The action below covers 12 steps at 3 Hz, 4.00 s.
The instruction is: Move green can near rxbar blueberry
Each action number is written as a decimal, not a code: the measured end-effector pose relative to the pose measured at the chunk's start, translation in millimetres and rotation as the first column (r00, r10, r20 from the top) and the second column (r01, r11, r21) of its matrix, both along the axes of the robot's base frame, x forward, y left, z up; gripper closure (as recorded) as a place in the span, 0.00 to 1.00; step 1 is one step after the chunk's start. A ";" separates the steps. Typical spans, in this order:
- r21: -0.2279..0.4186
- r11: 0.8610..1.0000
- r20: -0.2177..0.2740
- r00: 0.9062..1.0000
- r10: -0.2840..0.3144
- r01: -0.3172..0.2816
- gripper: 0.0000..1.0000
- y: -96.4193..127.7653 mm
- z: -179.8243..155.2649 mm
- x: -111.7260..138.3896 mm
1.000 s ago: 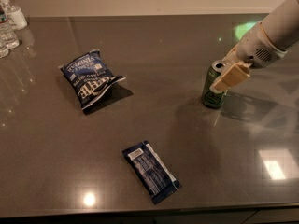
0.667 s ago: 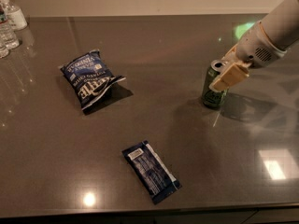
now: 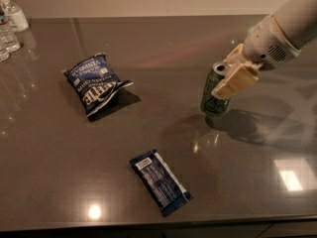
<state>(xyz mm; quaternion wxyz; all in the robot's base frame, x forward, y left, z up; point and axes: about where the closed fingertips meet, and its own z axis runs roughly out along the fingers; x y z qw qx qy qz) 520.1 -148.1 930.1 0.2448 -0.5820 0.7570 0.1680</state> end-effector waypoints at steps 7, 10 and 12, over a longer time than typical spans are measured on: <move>-0.011 0.964 -0.053 0.963 0.264 -0.265 0.59 79.7 -34.8 -113.3; -0.012 0.965 -0.043 0.964 0.262 -0.263 0.00 77.6 -35.2 -113.7; 0.004 0.972 -0.022 0.971 0.236 -0.236 0.00 67.7 -25.0 -107.5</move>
Offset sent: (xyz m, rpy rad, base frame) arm -0.0868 0.0617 -0.0073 0.0490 0.0580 0.2050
